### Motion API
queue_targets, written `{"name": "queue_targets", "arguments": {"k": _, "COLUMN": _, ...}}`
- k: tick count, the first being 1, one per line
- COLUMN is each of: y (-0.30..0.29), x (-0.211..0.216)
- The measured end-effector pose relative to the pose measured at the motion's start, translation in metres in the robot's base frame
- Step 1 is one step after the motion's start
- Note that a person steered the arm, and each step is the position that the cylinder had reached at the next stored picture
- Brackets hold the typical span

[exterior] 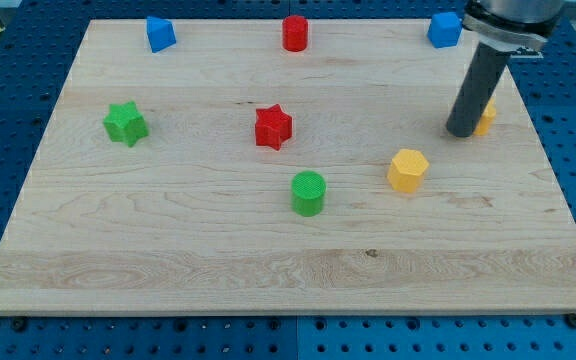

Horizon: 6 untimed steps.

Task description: Move the green circle diagonally bottom right to the green star

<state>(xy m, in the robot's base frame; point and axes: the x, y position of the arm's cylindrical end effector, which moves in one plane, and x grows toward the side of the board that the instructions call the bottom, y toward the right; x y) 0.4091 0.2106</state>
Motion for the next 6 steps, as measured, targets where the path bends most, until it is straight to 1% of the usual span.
{"name": "queue_targets", "arguments": {"k": 1, "y": 0.001, "x": 0.000}}
{"name": "queue_targets", "arguments": {"k": 2, "y": -0.022, "x": 0.004}}
{"name": "queue_targets", "arguments": {"k": 3, "y": -0.051, "x": -0.018}}
{"name": "queue_targets", "arguments": {"k": 4, "y": -0.042, "x": -0.037}}
{"name": "queue_targets", "arguments": {"k": 5, "y": 0.005, "x": -0.044}}
{"name": "queue_targets", "arguments": {"k": 6, "y": 0.028, "x": -0.044}}
